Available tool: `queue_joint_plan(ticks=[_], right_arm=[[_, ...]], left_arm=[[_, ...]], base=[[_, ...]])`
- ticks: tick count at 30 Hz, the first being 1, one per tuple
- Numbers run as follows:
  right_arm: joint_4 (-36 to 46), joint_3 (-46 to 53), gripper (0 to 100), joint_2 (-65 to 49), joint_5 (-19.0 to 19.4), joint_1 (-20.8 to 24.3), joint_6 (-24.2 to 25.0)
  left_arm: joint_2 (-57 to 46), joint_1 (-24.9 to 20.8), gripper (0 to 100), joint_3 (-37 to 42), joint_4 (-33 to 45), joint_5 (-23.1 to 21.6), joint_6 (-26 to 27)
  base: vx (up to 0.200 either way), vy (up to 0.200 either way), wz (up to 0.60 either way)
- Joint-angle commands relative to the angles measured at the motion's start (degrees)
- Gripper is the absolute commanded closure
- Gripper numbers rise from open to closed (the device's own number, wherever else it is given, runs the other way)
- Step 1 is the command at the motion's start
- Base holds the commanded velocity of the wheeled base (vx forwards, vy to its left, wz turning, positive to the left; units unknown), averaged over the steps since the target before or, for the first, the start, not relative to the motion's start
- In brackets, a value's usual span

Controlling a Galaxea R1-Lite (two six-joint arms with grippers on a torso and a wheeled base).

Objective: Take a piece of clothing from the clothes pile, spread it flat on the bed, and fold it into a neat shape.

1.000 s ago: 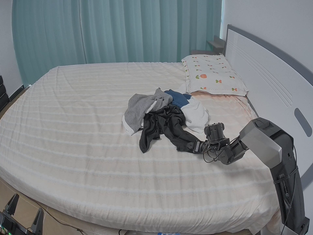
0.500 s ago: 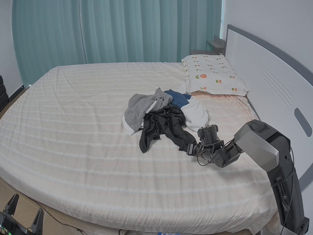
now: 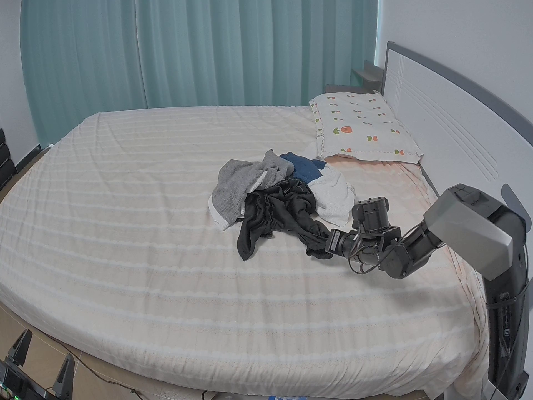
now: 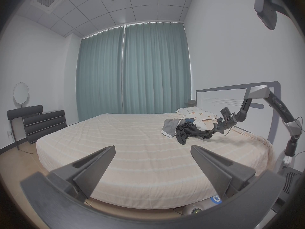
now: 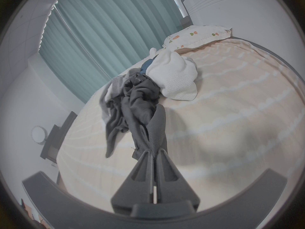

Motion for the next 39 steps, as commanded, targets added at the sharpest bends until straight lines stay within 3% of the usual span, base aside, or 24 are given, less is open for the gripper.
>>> queue_joint_plan(ticks=[1,5,8,9,16,17,19,25,30,31,34,36,38,39], right_arm=[[-9.7,18.4,100,-16.8,5.0,0.4,1.5],[-18.7,29.5,100,-22.3,5.0,1.7,1.4],[-23.3,34.6,100,-25.8,4.9,2.6,1.5],[-25.1,37.5,100,-28.1,4.9,3.1,1.3],[-28.4,43.6,100,-35.1,4.0,6.0,0.8],[-29.0,45.8,100,-37.9,3.8,6.2,0.3],[-29.0,46.9,100,-40.7,3.8,6.2,-0.5],[-26.9,47.2,100,-49.3,2.4,8.9,-2.4],[-22.7,47.0,100,-53.1,1.1,11.9,-4.0],[-22.7,47.0,100,-53.1,1.1,11.9,-4.0],[-21.0,46.6,100,-56.7,-0.4,14.2,-6.4],[-20.0,46.7,100,-57.1,-0.4,14.5,-6.4],[-19.7,46.8,100,-57.2,-0.2,15.4,-6.4],[-19.7,46.8,100,-57.2,-0.2,15.5,-6.4]], left_arm=[[-1.0,0.0,0,0.8,-0.4,0.0,1.4],[-1.0,0.0,0,0.9,-0.7,-0.3,2.2],[-0.2,0.0,0,-4.3,-7.2,-0.9,-0.8],[4.6,-0.1,0,-10.2,-10.9,-1.6,-3.3],[23.0,-0.7,0,-10.2,-10.5,-6.6,-1.8],[28.7,-1.8,0,-10.1,-11.3,-9.3,-2.5],[33.9,-3.1,0,-10.2,-13.1,-10.3,-2.0],[57.4,-14.4,0,-10.6,-27.0,-9.7,-1.5],[80.6,-19.1,0,-10.7,-41.4,-9.2,-2.1],[80.6,-19.1,0,-10.7,-41.4,-9.2,-2.1],[94.8,-23.0,0,-10.9,-55.2,-5.6,-7.1],[98.9,-24.9,0,-11.2,-59.7,-3.2,-9.5],[106.5,-29.3,0,-11.9,-66.8,3.6,-12.0],[107.8,-29.8,0,-12.1,-67.6,4.5,-12.1]], base=[[0.0,0.0,0.0],[0.0,0.0,0.0],[0.0,0.0,0.0],[0.0,0.0,0.0],[0.0,0.0,0.0],[0.0,0.0,0.0],[0.0,0.0,0.0],[0.0,0.0,0.0],[0.0,0.0,0.0],[0.0,0.0,0.0],[0.0,0.0,0.0],[0.0,0.0,0.0],[0.0,0.0,0.0],[0.0,0.0,0.0]])
